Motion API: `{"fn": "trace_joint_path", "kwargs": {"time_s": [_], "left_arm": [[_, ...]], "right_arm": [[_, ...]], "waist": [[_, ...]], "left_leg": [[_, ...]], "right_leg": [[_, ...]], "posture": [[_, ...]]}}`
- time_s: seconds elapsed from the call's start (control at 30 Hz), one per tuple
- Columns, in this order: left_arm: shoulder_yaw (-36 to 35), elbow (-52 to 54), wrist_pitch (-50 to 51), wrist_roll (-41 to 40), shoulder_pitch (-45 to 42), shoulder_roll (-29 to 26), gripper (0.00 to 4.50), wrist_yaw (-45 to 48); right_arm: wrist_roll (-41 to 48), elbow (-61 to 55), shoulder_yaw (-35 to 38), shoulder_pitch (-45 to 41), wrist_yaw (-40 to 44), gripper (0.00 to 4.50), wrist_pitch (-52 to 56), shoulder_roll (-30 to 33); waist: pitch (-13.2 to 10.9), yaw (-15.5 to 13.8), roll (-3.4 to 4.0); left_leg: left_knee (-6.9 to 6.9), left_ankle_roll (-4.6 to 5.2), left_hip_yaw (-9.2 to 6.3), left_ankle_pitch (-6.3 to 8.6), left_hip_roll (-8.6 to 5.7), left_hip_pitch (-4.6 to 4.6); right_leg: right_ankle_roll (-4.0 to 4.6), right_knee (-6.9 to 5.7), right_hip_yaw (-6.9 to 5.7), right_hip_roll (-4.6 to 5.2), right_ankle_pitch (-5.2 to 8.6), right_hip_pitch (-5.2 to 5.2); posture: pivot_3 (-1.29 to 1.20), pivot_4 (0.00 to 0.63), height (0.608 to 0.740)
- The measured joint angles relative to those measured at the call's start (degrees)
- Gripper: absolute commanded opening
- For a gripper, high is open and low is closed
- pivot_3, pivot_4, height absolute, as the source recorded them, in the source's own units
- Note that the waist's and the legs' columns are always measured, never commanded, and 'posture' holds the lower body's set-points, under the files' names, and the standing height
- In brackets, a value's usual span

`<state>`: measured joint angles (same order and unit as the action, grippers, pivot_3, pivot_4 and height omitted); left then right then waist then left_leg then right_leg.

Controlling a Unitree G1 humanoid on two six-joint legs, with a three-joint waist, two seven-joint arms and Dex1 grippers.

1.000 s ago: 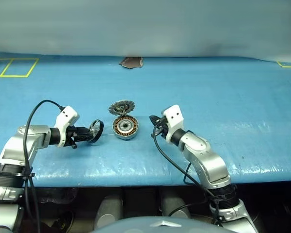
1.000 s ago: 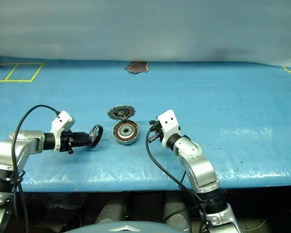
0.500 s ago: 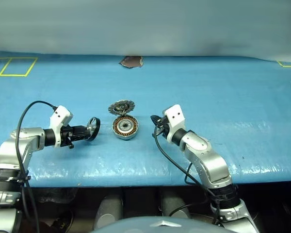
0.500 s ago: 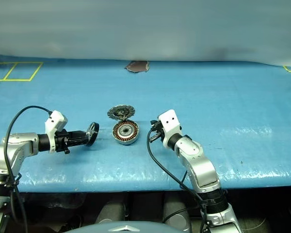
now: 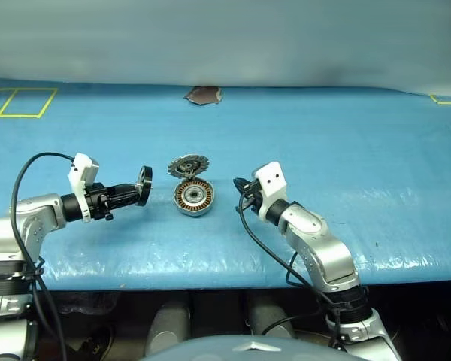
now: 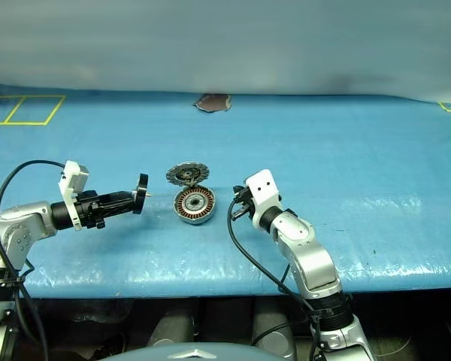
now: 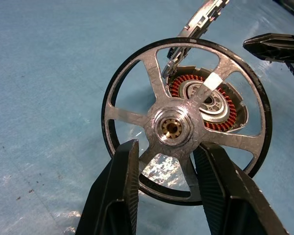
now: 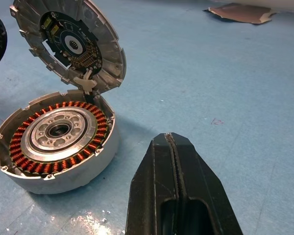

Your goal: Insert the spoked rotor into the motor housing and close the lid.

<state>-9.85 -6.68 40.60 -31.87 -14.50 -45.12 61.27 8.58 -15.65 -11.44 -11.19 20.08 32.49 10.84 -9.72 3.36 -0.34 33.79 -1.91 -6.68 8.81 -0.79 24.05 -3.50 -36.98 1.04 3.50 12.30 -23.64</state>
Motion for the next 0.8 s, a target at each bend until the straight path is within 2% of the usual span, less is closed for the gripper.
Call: {"fn": "trace_joint_path", "kwargs": {"time_s": [0.37,0.63,0.8], "left_arm": [[0.5,3.6,1.0,-0.7,-0.6,-0.7,1.41,1.1],[5.6,9.4,-3.7,2.7,-3.0,-5.5,1.41,5.9],[10.0,9.7,-5.4,4.6,-4.3,-5.8,1.41,8.0]], "right_arm": [[-0.4,-0.1,1.1,1.2,-0.1,0.0,-0.1,0.5],[-0.2,-0.6,3.3,3.2,0.7,0.0,-1.3,2.4],[-0.2,-0.7,3.5,3.2,0.7,0.0,-1.5,2.3]], "waist": [[0.0,-0.1,-0.04],[0.0,-0.2,-0.03],[0.0,-0.3,-0.05]], "left_leg": [[0.0,0.0,0.0,0.0,0.0,0.01],[-0.01,-0.01,0.03,0.01,0.01,0.0],[0.0,-0.01,0.03,0.01,0.02,0.04]], "right_leg": [[0.01,0.01,0.0,0.0,0.0,0.01],[0.02,0.01,0.01,0.0,0.0,-0.02],[0.02,0.02,0.01,-0.02,0.01,-0.02]], "posture": [[0.0,0.15,0.74],[0.0,0.15,0.74],[0.0,0.15,0.74]]}}
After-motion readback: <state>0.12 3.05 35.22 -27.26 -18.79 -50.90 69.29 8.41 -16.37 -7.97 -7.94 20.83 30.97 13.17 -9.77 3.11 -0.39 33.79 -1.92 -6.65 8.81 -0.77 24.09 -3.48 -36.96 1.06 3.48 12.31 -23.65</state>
